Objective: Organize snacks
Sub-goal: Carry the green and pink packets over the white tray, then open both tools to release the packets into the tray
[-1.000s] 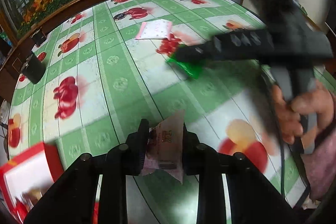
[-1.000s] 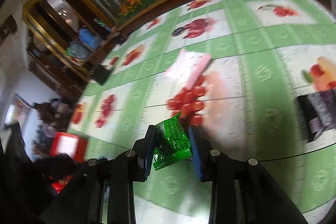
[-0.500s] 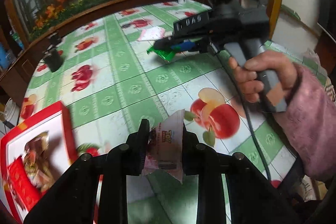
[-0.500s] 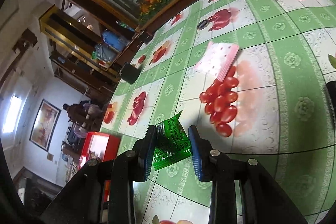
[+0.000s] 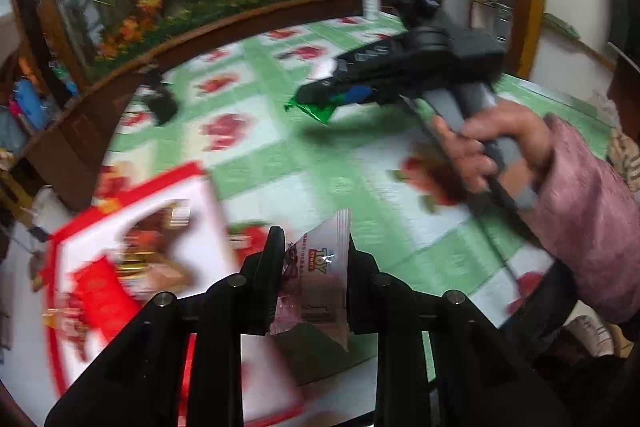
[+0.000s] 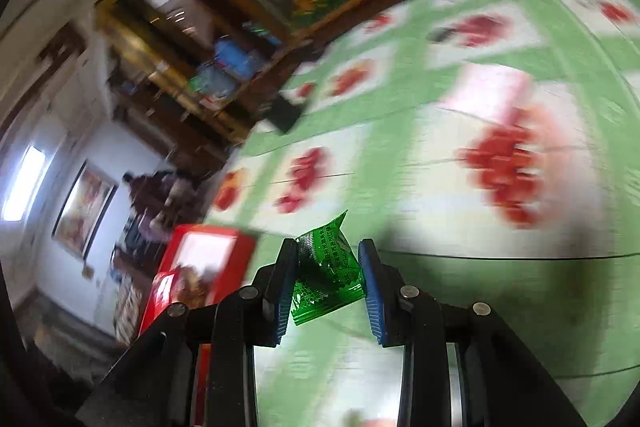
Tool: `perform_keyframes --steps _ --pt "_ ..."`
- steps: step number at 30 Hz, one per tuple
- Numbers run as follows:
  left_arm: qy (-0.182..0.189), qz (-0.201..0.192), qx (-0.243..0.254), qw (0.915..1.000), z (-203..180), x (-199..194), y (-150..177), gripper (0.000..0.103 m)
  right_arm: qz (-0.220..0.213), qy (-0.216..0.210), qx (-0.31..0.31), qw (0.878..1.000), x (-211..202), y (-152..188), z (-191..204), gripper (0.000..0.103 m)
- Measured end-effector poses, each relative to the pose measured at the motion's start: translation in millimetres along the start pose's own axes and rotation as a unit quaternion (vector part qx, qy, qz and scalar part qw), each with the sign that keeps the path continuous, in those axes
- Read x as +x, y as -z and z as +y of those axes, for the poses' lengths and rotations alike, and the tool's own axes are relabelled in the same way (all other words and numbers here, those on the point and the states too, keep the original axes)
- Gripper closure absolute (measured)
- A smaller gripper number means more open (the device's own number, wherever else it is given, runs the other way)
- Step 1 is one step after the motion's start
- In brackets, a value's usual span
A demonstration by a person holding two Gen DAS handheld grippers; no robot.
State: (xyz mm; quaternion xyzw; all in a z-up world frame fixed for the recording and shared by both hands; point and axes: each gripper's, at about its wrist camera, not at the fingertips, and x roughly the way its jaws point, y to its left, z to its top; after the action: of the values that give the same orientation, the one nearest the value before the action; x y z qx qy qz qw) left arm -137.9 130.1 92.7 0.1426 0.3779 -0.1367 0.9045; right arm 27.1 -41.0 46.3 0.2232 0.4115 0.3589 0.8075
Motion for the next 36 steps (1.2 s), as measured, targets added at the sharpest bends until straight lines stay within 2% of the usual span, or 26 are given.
perform_keyframes --steps 3,6,8,11,18,20,22,23,24,27,30,33,36 --pt "-0.047 0.002 -0.006 0.9989 36.6 -9.7 3.0 0.08 -0.006 -0.06 0.001 0.998 22.3 5.8 35.9 0.072" --pt "-0.09 0.007 -0.016 0.9958 74.0 -11.7 5.4 0.08 -0.007 -0.088 -0.021 0.996 47.1 11.5 70.9 0.072" --pt "-0.105 0.022 -0.028 0.9939 99.5 -4.3 5.8 0.08 0.0 -0.107 -0.027 0.994 68.2 16.8 92.0 0.071" --pt "-0.139 0.044 -0.039 0.9885 128.3 13.6 7.9 0.08 0.012 -0.117 -0.039 0.992 94.6 24.4 116.0 0.069" --pt "-0.164 0.08 -0.067 0.9809 156.3 37.2 19.9 0.077 0.053 -0.112 -0.099 0.987 121.6 38.3 141.3 0.068" --pt "-0.163 0.081 -0.066 0.981 152.4 32.8 22.1 0.067 0.056 -0.116 -0.092 0.987 120.2 34.2 137.9 0.066" --pt "-0.166 0.073 -0.06 0.9816 146.4 28.9 20.4 0.047 0.035 -0.125 -0.064 0.99 112.2 25.5 125.9 0.059" --pt "-0.166 0.065 -0.055 0.9824 141.4 25.4 18.1 0.044 0.024 -0.122 -0.053 0.991 107.7 23.3 120.9 0.052" --pt "-0.165 0.055 -0.049 0.9836 134.9 21.7 14.5 0.04 0.014 -0.119 -0.044 0.992 103.7 22.1 117.3 0.051" --pt "-0.144 0.038 -0.036 0.9881 114.9 15.6 2.8 0.037 -0.018 -0.101 -0.029 0.994 85.5 11.9 100.5 0.05" --pt "-0.12 0.028 -0.005 0.9923 84.5 17.6 -9.1 0.028 -0.038 -0.079 -0.011 0.996 71.0 0.1 78.9 0.047" --pt "-0.106 0.032 0.033 0.9933 53.7 26.1 -18.4 0.028 -0.045 -0.056 0.008 0.997 57.8 -10.8 55.4 0.047" --pt "-0.089 0.039 0.049 0.9941 33.7 36.7 -26.1 0.028 -0.056 -0.017 -0.001 0.998 33.2 -22.3 31.0 0.047"
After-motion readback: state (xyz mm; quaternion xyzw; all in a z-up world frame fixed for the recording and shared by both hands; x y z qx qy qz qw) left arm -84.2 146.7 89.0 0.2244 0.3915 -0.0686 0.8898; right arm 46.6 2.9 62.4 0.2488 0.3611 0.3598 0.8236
